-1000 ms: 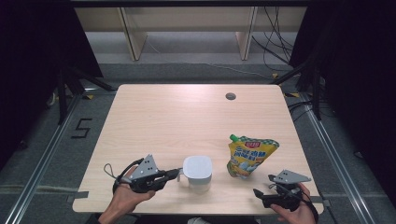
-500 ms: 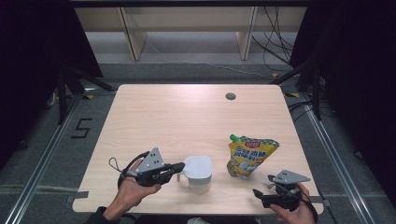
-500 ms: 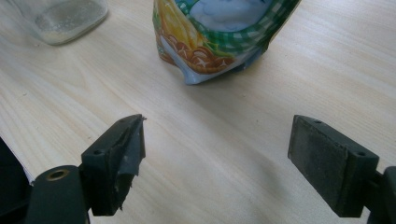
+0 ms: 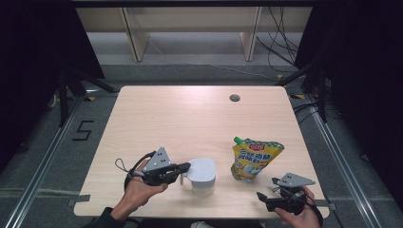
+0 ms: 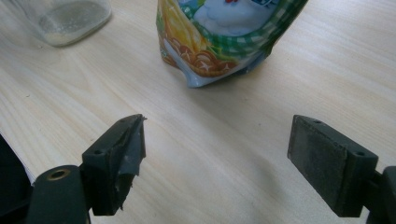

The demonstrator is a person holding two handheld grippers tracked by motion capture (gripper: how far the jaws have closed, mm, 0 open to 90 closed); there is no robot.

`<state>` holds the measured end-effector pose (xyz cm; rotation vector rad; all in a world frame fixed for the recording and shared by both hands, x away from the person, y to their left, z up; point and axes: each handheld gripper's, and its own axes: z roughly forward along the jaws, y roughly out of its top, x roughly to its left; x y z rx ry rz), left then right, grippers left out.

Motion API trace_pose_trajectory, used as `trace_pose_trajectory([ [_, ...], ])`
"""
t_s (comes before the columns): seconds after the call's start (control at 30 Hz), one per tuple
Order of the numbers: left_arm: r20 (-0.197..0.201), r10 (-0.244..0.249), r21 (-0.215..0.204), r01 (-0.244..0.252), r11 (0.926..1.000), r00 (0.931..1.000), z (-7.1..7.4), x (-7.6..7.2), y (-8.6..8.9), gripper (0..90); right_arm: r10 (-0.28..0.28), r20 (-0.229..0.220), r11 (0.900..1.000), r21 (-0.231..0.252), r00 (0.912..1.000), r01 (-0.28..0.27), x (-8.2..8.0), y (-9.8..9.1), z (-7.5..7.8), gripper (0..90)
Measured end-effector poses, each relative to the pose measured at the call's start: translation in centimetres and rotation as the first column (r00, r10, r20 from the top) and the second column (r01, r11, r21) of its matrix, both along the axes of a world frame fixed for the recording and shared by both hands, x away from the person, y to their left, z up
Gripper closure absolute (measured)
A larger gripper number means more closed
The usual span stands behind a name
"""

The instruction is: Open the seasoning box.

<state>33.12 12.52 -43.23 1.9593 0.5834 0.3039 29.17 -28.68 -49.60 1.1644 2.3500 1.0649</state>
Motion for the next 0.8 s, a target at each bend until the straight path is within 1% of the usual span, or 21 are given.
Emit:
trace_pose_trajectory([
  [0.03,-0.003,0.002,-0.008,-0.002,1.0,1.0,0.0,0.0,0.0,89.0,-0.009,-0.001,0.9999,0.006,1.0,0.009,-0.1,0.1,0.0,20.1],
  [0.07,-0.003,0.002,-0.01,-0.002,1.0,1.0,-0.1,0.0,0.0,89.0,-0.003,0.007,1.0,0.008,1.0,0.003,-0.1,0.1,0.1,20.3],
  [0.1,-0.004,-0.003,-0.008,0.002,1.0,1.0,0.0,0.0,0.1,89.0,0.001,0.025,1.0,0.008,0.9997,-0.001,-0.1,0.1,0.1,20.9],
  [0.17,-0.012,0.014,-0.011,-0.014,0.9998,0.9998,-0.1,-0.2,0.1,88.9,0.009,0.056,1.0,0.0,0.9984,-0.009,-0.2,0.4,0.4,22.9],
  [0.2,-0.011,0.016,-0.012,-0.016,0.9998,0.9998,-0.1,-0.2,0.1,88.9,0.012,0.057,0.9997,0.019,0.9983,-0.013,-0.5,0.7,0.7,24.9],
  [0.23,-0.011,0.015,-0.012,-0.015,0.9998,0.9998,-0.1,-0.2,0.2,88.9,0.039,0.081,0.9992,0.011,0.9959,-0.04,-0.5,0.8,0.8,26.2],
  [0.27,-0.007,0.011,-0.011,-0.011,0.9999,0.9999,-0.1,-0.2,0.2,88.9,0.037,0.082,0.999,0.022,0.996,-0.039,-0.7,1.1,1.0,27.6],
  [0.33,-0.005,0.012,-0.012,-0.012,0.9999,0.9999,-0.1,-0.2,0.3,88.9,0.055,0.093,0.998,0.025,0.9941,-0.058,-0.8,1.5,1.1,32.1],
  [0.37,-0.012,0.016,-0.018,-0.016,0.9997,0.9998,-0.2,-0.2,0.3,88.9,0.071,0.111,0.9971,0.021,0.9914,-0.073,-0.8,1.6,1.2,36.0],
  [0.4,-0.015,0.02,-0.021,-0.021,0.9996,0.9997,-0.2,-0.2,0.2,88.8,0.082,0.102,0.9956,0.037,0.9914,-0.086,-0.9,1.8,1.3,39.3],
  [0.43,-0.015,0.021,-0.022,-0.021,0.9995,0.9997,-0.2,-0.3,0.2,88.8,0.08,0.114,0.9948,0.053,0.9903,-0.086,-1.1,2.2,1.5,41.3],
  [0.47,-0.015,0.022,-0.023,-0.022,0.9995,0.9996,-0.2,-0.3,0.2,88.9,0.103,0.15,0.9931,0.04,0.9833,-0.11,-1.0,2.1,1.7,42.9],
  [0.5,-0.008,0.019,-0.018,-0.019,0.9997,0.9998,-0.2,-0.2,0.3,88.9,0.116,0.148,0.9907,0.052,0.982,-0.125,-1.0,2.3,1.8,44.2],
  [0.53,-0.008,0.021,-0.018,-0.021,0.9996,0.9998,-0.2,-0.3,0.3,88.8,0.12,0.158,0.9896,0.06,0.9802,-0.131,-1.1,2.6,2.0,45.7],
  [0.57,-0.009,0.021,-0.018,-0.021,0.9996,0.9997,-0.2,-0.3,0.3,88.8,0.131,0.175,0.9874,0.065,0.9758,-0.145,-1.1,2.8,2.0,47.8],
  [0.6,-0.012,0.022,-0.02,-0.023,0.9995,0.9997,-0.2,-0.3,0.4,88.9,0.131,0.174,0.9873,0.067,0.976,-0.144,-1.2,2.9,2.1,48.8],
  [0.63,-0.008,0.019,-0.016,-0.019,0.9997,0.9998,-0.2,-0.3,0.4,88.9,0.123,0.148,0.9863,0.092,0.9814,-0.137,-1.4,3.3,2.1,50.0],
  [0.67,-0.008,0.02,-0.018,-0.02,0.9996,0.9998,-0.3,-0.3,0.4,88.9,0.134,0.164,0.9857,0.08,0.9774,-0.148,-1.2,3.3,2.2,51.6],
  [0.7,-0.014,0.02,-0.022,-0.021,0.9995,0.9997,-0.3,-0.3,0.4,88.9,0.15,0.167,0.9829,0.082,0.9746,-0.165,-1.1,3.5,2.2,53.2],
  [0.73,-0.021,0.025,-0.026,-0.026,0.9993,0.9995,-0.3,-0.3,0.5,88.8,0.137,0.158,0.9844,0.087,0.9778,-0.152,-1.3,3.8,2.2,55.6],
  [0.8,-0.021,0.025,-0.027,-0.026,0.9993,0.9995,-0.3,-0.3,0.5,88.8,0.16,0.172,0.9805,0.086,0.972,-0.177,-1.1,4.2,2.4,60.4],
])
